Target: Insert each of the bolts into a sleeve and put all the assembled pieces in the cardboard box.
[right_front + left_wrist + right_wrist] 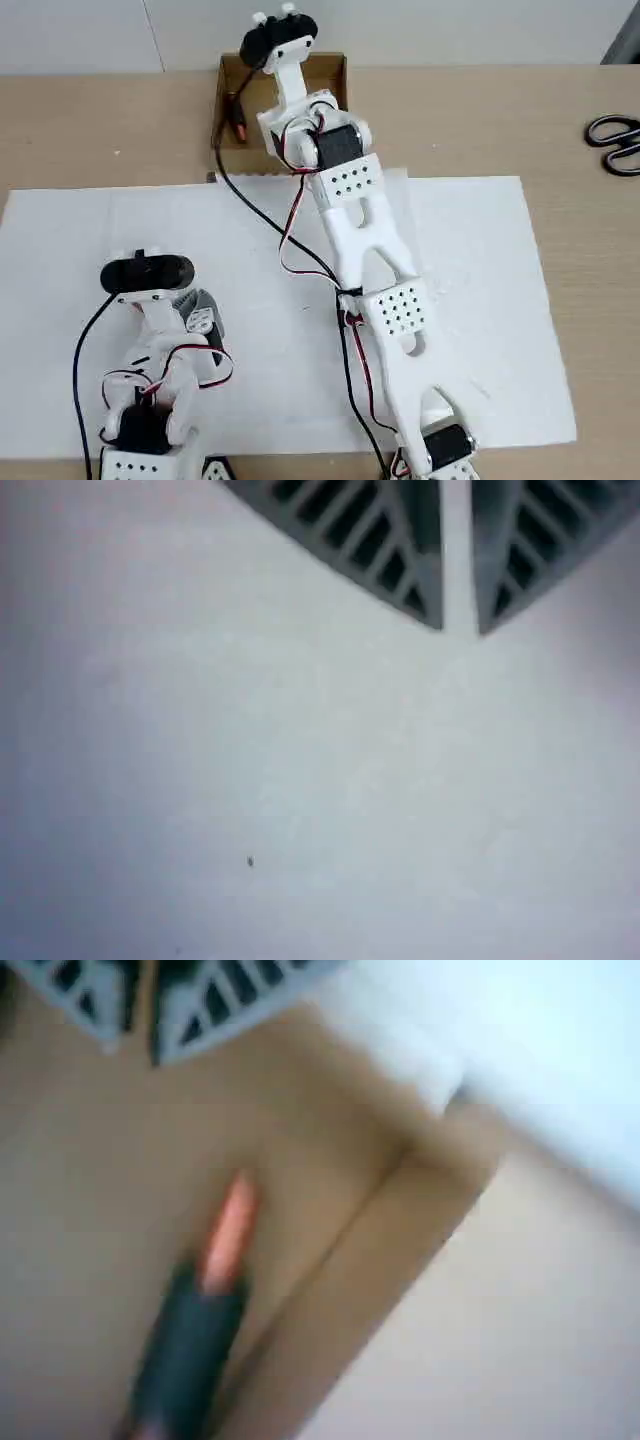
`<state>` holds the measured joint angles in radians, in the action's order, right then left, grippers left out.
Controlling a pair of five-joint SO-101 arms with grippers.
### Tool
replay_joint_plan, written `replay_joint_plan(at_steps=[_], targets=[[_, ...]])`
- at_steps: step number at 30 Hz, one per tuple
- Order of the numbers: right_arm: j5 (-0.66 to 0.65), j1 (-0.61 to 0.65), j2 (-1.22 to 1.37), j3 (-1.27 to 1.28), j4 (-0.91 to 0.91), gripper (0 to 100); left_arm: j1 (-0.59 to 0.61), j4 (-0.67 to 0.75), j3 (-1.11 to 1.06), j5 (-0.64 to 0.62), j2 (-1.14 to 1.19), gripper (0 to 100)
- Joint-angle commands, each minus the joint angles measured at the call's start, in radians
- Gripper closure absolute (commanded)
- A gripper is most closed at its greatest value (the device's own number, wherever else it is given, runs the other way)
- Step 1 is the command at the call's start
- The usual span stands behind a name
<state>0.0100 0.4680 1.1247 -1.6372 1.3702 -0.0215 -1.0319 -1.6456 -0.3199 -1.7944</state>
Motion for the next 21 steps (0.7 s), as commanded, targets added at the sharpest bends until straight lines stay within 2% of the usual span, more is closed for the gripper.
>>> replay_joint_plan(at_steps=[1, 4, 9, 21], targets=[[-0.009, 0.015, -0.117, -0.044, 0.217, 99.5, -0.003, 0.02, 0.004, 0.003, -0.011, 99], [-0.006, 0.019, -0.154, -0.044, 0.36, 99.5, -0.003, 0.02, 0.004, 0.003, -0.011, 99], [0.069, 0.015, -0.271, 0.029, 0.367, 99.5, -0.003, 0.02, 0.004, 0.003, -0.011, 99], [0.074, 0.025, -0.857, 0.845, 0.36, 99.3, -0.003, 0.02, 0.004, 0.003, -0.011, 99]])
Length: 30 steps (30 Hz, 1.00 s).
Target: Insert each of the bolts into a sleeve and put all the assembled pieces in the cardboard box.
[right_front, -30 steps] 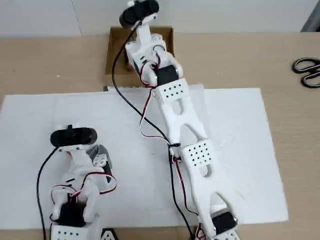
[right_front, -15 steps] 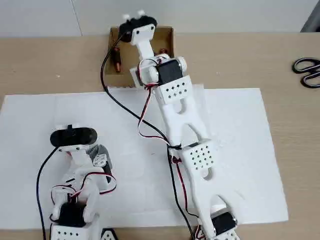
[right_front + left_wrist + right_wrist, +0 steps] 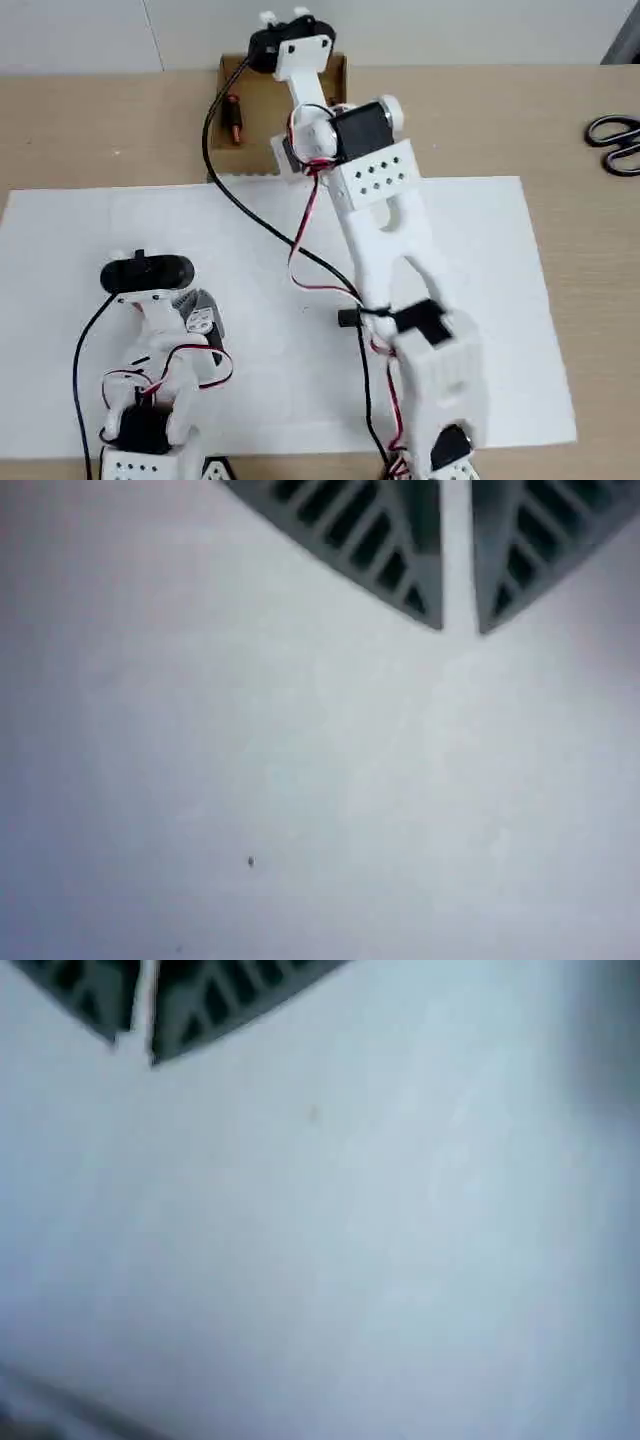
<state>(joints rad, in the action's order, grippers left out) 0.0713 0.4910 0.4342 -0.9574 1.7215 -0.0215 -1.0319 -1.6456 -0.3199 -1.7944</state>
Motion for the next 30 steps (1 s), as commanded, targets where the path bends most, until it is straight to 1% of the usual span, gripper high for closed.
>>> replay_joint_plan(at_steps=[1, 8, 14, 16, 19, 22, 28, 30], targets=[[0.012, 0.002, -0.197, 0.224, 0.008, 99.3, -0.003, 0.02, 0.004, 0.003, -0.011, 99], [0.009, 0.002, -0.34, 0.595, 0.008, 99.4, -0.003, 0.02, 0.004, 0.003, -0.011, 99], [-0.014, 0.001, -0.401, 0.812, 0.007, 99.1, -0.003, 0.02, 0.004, 0.003, -0.011, 99], [-0.081, 0.001, -0.407, 0.855, -0.001, 99.1, -0.003, 0.02, 0.004, 0.003, -0.011, 99], [-0.236, 0.001, -0.412, 0.89, 0.002, 99.0, -0.003, 0.02, 0.004, 0.003, -0.011, 99], [-0.4, -0.001, -0.412, 0.896, 0.004, 99.5, -0.003, 0.02, 0.004, 0.003, -0.011, 99], [-0.661, 0.001, -0.414, 0.898, 0.005, 98.9, -0.003, 0.02, 0.004, 0.003, -0.011, 99], [-0.741, 0.001, -0.415, 0.898, 0.002, 97.1, -0.003, 0.02, 0.004, 0.002, -0.011, 99]])
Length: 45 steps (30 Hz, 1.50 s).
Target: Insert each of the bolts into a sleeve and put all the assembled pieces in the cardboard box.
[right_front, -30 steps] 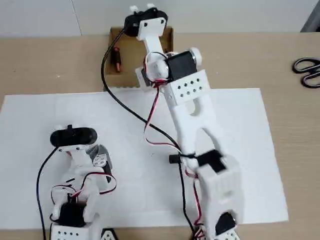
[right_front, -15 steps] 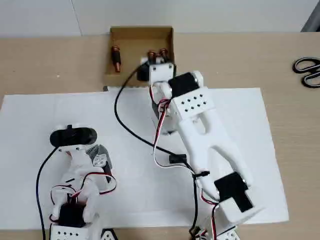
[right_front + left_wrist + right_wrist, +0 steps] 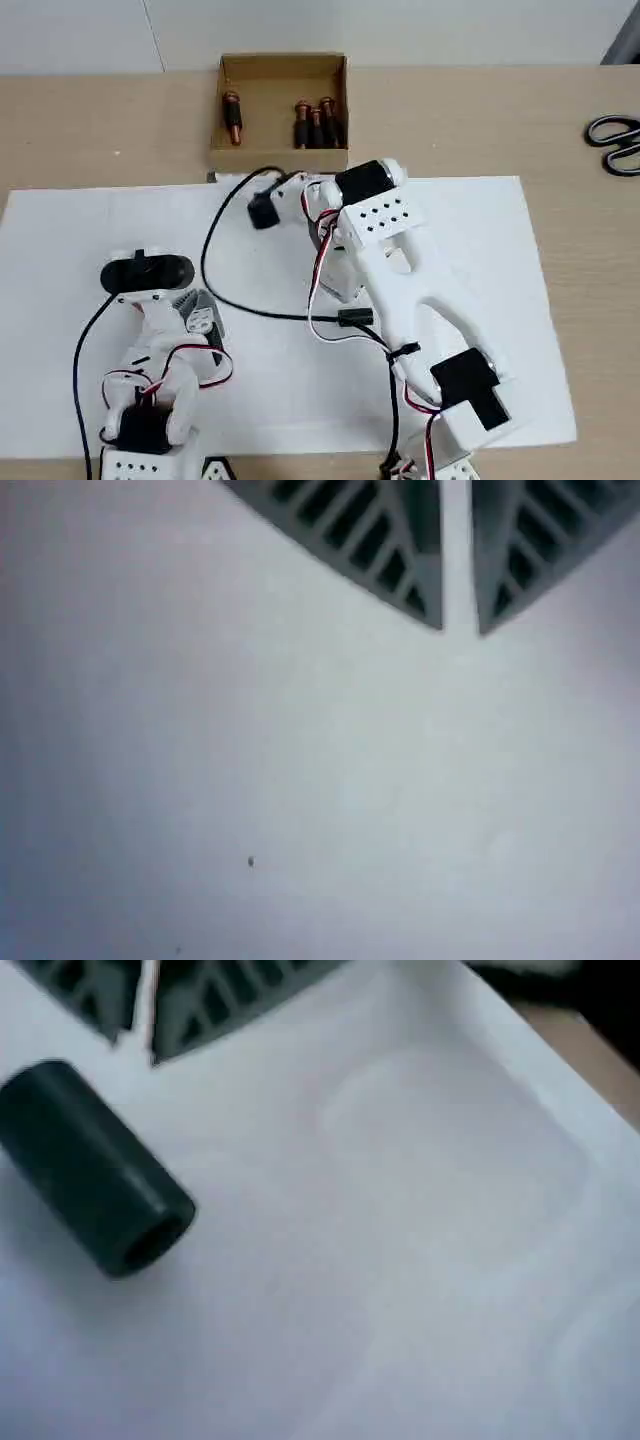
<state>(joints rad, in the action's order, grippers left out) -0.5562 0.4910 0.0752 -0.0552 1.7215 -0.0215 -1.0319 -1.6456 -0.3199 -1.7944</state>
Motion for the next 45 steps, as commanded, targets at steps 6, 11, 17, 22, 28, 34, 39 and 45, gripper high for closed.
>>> replay_joint_plan(at_steps=[6, 11, 17, 22, 28, 34, 39, 45], targets=[[-0.339, -0.002, -0.056, -0.005, 0.002, 88.3, -0.003, 0.02, 0.004, 0.002, -0.011, 99], [-0.442, -0.001, -0.054, 0.032, 0.001, 87.7, -0.003, 0.018, 0.004, 0.002, -0.011, 99], [-0.522, 0.002, -0.056, 0.115, 0.001, 87.6, -0.003, 0.018, 0.004, 0.002, -0.011, 99], [-0.574, 0.002, -0.056, 0.12, -0.002, 87.6, -0.003, 0.018, 0.004, 0.002, -0.011, 99], [-0.614, 0.012, -0.045, 0.147, -0.022, 87.6, -0.003, 0.018, 0.004, 0.002, -0.011, 99], [-0.621, 0.024, -0.047, 0.201, -0.076, 86.1, -0.003, 0.018, 0.004, 0.002, -0.011, 99], [-0.621, 0.024, -0.045, 0.227, -0.145, 81.6, -0.003, 0.018, 0.004, 0.003, -0.011, 99], [-0.623, 0.022, -0.044, 0.276, -0.183, 81.8, -0.003, 0.018, 0.004, 0.003, -0.011, 99]])
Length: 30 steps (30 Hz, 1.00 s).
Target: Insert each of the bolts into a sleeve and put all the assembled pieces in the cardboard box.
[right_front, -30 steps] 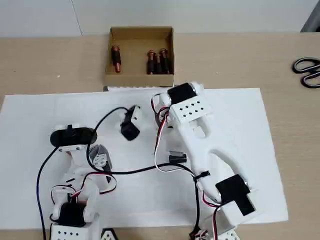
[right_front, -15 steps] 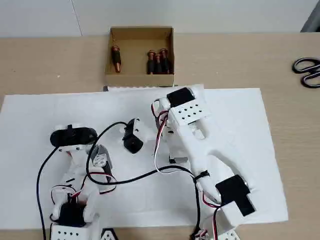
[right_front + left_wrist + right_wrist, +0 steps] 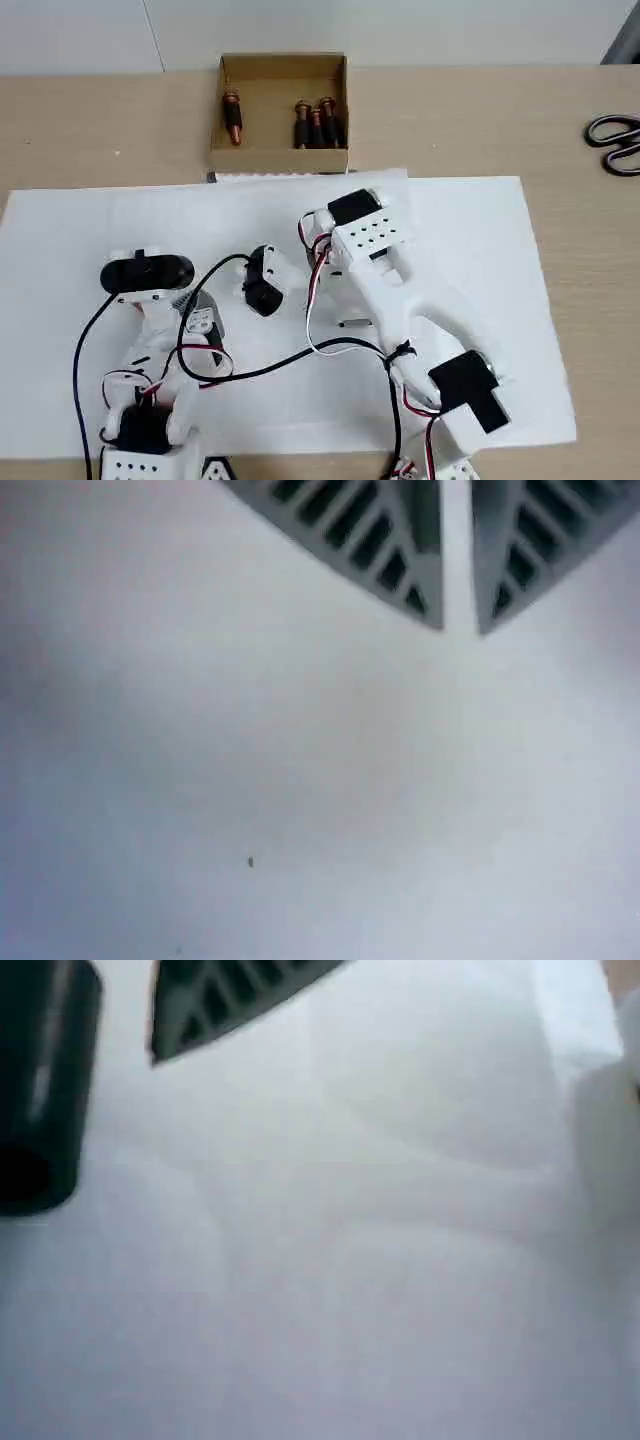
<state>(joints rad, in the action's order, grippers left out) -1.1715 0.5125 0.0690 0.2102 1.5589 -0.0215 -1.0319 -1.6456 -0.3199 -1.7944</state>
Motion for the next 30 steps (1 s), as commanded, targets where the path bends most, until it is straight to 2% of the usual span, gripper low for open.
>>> replay_joint_plan(at_steps=[1, 21, 26, 30], targets=[[-0.014, 0.001, -0.038, 0.025, -0.027, 81.8, -0.003, 0.018, 0.004, 0.003, -0.011, 99], [-0.054, -0.019, -0.038, 0.322, -0.377, 82.4, -0.003, 0.018, 0.004, 0.003, -0.011, 99], [-0.044, -0.03, -0.038, 0.328, -0.386, 98.2, -0.003, 0.018, 0.004, 0.003, -0.011, 99], [0.023, -0.031, -0.041, 0.328, -0.389, 99.0, -0.003, 0.018, 0.004, 0.003, -0.011, 99]])
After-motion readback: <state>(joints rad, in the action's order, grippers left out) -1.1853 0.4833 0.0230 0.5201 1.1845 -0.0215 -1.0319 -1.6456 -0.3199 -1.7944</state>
